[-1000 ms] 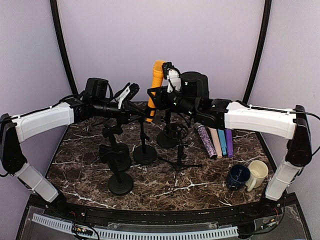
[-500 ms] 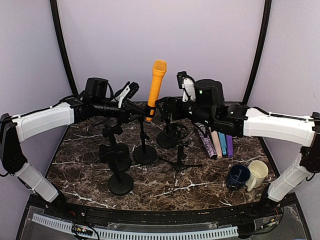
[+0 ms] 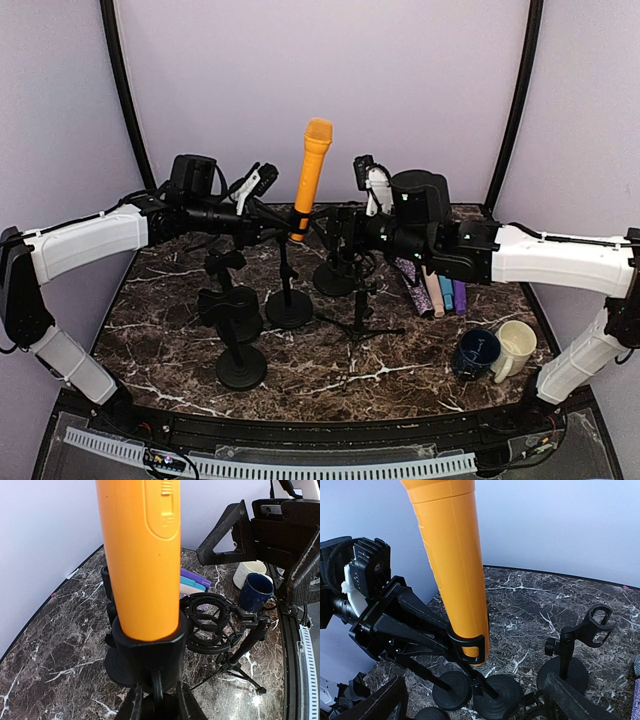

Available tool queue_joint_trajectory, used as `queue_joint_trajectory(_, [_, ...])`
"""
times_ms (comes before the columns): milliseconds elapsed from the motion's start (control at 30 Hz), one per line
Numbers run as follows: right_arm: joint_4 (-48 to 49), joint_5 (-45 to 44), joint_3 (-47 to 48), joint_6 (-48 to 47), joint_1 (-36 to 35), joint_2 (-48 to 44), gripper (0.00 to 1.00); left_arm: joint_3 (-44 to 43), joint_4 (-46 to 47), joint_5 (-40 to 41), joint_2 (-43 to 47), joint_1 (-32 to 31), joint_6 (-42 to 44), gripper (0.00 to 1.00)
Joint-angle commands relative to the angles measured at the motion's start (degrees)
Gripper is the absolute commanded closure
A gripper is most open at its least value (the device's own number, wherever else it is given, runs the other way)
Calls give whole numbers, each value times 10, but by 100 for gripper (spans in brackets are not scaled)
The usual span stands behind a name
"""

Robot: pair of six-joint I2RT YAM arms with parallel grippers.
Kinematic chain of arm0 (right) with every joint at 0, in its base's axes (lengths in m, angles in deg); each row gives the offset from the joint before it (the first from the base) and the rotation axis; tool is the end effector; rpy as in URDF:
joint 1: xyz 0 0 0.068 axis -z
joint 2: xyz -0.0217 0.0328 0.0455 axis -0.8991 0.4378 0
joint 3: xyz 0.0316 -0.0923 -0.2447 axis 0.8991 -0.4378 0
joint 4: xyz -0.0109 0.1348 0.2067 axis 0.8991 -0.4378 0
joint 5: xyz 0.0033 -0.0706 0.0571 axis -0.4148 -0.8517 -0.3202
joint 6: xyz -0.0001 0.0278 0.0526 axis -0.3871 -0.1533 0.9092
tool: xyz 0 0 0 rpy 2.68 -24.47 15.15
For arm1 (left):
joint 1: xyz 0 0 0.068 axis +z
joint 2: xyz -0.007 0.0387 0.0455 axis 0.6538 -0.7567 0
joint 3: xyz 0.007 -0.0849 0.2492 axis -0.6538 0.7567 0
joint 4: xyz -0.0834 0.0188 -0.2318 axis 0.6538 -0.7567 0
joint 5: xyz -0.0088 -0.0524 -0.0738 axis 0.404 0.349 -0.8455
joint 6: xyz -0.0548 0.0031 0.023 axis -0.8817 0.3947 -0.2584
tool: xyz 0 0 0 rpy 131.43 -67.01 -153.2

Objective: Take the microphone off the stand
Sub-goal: Pick up the microphone stand with the microphone from the center of the board.

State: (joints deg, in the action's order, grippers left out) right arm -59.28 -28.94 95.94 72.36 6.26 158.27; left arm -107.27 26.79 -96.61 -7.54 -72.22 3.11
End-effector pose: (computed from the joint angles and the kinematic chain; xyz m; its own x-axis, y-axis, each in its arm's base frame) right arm 0.1916 0.2862 0.3332 -0.4270 0.1463 -0.8923 -0.5820 0.7107 0.3951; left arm 0.2788 -0.1999 0.3167 -0.0789 0.2850 -0.9553 0.9355 0.3523 0.0278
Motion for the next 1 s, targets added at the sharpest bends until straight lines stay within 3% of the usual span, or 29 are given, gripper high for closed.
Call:
queue_joint_trajectory(0, [33,2,-8,8,-5,0,5,2,-9,-23,25,-2,19,78])
queue_joint_trajectory(67, [33,1,-10,9,-4,-2,5,2,-15,-23,19,-1,22,60])
queue_joint_trajectory(133, [33,-1,-14,10,-5,-5,5,2,-16,-21,14,-1,23,53])
queue_joint_trajectory(333, [37,-8,-22,10,-6,-14,5,-1,-15,-14,1,-2,22,42])
queue_joint_trajectory(433, [37,-9,-23,13,-6,-14,5,-11,-27,1,-11,-1,26,41])
queue_joint_trajectory(667, [41,-15,-31,16,-6,-20,5,-38,-65,3,-32,-1,46,49])
queue_joint_trajectory(967, [40,-5,-32,5,-6,-28,6,-41,-49,-3,-16,-2,41,87])
